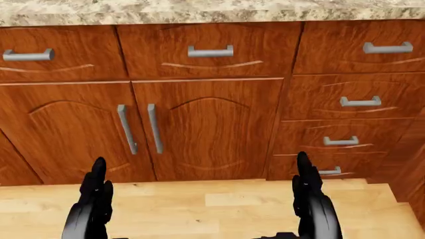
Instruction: Move the drinks to the dining counter.
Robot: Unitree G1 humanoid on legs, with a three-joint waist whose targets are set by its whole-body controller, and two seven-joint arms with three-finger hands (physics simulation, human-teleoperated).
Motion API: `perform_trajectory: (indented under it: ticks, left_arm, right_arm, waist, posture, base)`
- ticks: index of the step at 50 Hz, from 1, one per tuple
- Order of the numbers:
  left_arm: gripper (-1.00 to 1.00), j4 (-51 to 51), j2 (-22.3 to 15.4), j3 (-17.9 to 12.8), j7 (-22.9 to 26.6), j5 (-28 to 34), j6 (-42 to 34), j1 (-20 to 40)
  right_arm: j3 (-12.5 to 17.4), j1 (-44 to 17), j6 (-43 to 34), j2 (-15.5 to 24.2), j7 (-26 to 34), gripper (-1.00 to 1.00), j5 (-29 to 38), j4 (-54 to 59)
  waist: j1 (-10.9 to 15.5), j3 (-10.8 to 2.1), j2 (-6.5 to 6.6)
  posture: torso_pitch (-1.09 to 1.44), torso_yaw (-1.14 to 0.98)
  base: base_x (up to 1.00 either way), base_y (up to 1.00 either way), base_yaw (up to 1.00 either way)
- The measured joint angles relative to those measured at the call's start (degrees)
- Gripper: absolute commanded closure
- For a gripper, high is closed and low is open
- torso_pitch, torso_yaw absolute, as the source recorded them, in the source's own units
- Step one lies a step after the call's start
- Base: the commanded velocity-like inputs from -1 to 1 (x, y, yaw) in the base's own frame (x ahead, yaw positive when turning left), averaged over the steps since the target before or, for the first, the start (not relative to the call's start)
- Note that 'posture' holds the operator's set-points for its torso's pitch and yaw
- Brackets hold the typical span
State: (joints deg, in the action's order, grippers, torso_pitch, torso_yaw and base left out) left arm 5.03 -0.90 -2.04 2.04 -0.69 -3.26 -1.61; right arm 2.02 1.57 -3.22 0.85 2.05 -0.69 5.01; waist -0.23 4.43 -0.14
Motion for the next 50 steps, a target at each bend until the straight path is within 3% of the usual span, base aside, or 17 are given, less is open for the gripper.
perform_trajectory:
  ticks: [1,3,5,7,15,25,28,31,35,37,40,44,48,49,50]
  left_arm:
    - [-1.00,-1.08,-0.05,-0.12,-0.25,0.06,-0.40,0.09]
    - [-1.00,-4.42,-0.22,-0.53,-0.67,0.03,-0.52,0.94]
    - [-1.00,-5.46,-0.11,-0.37,-0.69,-0.05,-0.33,0.85]
    - [-1.00,-5.84,0.06,0.15,-0.49,-0.06,-1.05,-0.24]
    - [-1.00,-16.65,-0.45,-0.13,0.64,-0.31,-10.76,-0.54]
    - [-1.00,-37.44,-2.28,-2.44,2.28,-0.81,-31.12,6.31]
    - [-1.00,-40.46,-2.86,-2.90,2.60,-0.66,-36.14,8.16]
    - [-1.00,-41.33,-2.97,-2.06,3.56,-1.07,-39.89,9.92]
    - [-1.00,-43.81,-3.64,-4.15,4.02,-1.88,-44.02,11.40]
    - [-1.00,-45.04,-4.23,-5.72,3.57,-1.87,-46.22,12.36]
    - [-1.00,-46.41,-4.81,-5.59,3.32,-3.02,-51.94,16.47]
    - [-1.00,-49.51,-5.79,-4.89,3.61,-5.20,-55.05,20.00]
    - [-1.00,-50.92,-6.21,-5.77,3.33,-6.73,-57.28,22.16]
    - [-1.00,-50.89,-6.61,-6.19,3.16,-7.07,-57.70,22.43]
    - [-1.00,-50.65,-6.95,-6.82,2.94,-7.37,-58.49,22.35]
  right_arm:
    - [-0.19,0.22,0.04,0.08,0.08,-1.00,0.05,-1.22]
    - [-0.60,-0.27,1.05,0.06,0.26,-1.00,0.34,-4.52]
    - [-1.09,-0.44,2.34,-0.27,0.43,-1.00,0.57,-4.38]
    - [-1.48,0.16,2.20,-0.31,0.67,-1.00,0.75,-3.57]
    - [-0.98,0.51,-3.63,-0.02,0.55,-1.00,1.21,-9.43]
    - [1.88,-5.77,-21.37,1.20,1.34,-1.00,-1.24,-30.17]
    - [1.66,-7.33,-26.67,1.44,1.40,-1.00,-2.80,-34.79]
    - [2.23,-8.24,-30.65,1.86,0.98,-1.00,-3.08,-37.47]
    - [1.34,-9.99,-34.82,1.79,0.83,-1.00,-4.06,-41.17]
    - [0.58,-11.17,-36.68,1.95,1.11,-1.00,-4.89,-43.32]
    - [2.13,-12.35,-40.34,2.55,0.40,-1.00,-5.50,-47.21]
    - [3.97,-14.73,-41.58,3.19,-0.89,-1.00,-6.09,-50.81]
    - [5.00,-16.00,-42.95,3.75,-1.75,-1.00,-7.20,-51.53]
    - [5.25,-16.23,-43.26,3.55,-1.98,-1.00,-7.58,-51.54]
    - [5.19,-15.99,-43.72,3.39,-2.18,-1.00,-8.05,-51.34]
  waist:
    - [-0.06,-0.59,-0.23]
    - [0.26,-3.43,-0.22]
    - [0.38,-2.37,-0.53]
    - [0.40,-3.08,-0.45]
    - [0.38,-3.17,-0.18]
    - [0.51,-4.61,-0.07]
    - [0.52,-4.55,-0.13]
    - [0.96,-3.57,-0.17]
    - [2.39,-2.93,-0.42]
    - [2.17,-2.15,-1.17]
    - [0.66,-1.50,-1.50]
    - [-1.02,-2.54,1.15]
    - [-2.76,-3.20,6.02]
    - [-2.44,-3.22,6.49]
    - [-2.12,-2.63,5.62]
  posture:
    - [0.00,0.00]
    - [0.00,0.00]
    - [0.00,0.00]
    - [0.00,0.00]
    - [0.00,0.00]
    - [0.00,0.00]
    - [0.00,0.00]
    - [0.00,0.00]
    - [0.00,0.00]
    - [0.00,0.00]
    - [0.00,0.00]
    - [0.00,0.00]
    - [0.00,0.00]
    - [0.00,0.00]
    - [0.00,0.00]
  base:
    - [0.00,0.00,0.00]
    - [0.00,0.00,0.00]
    - [0.00,0.00,0.00]
    - [0.00,0.00,0.00]
    - [0.00,0.00,0.00]
    - [0.00,0.00,0.00]
    - [0.00,0.00,0.22]
    - [0.00,0.00,1.00]
    - [0.00,0.22,0.75]
    - [0.14,0.45,0.00]
    - [0.62,0.46,0.00]
    - [0.64,0.47,0.00]
    - [0.64,0.47,0.00]
    - [0.65,0.47,0.00]
    - [0.64,0.48,0.00]
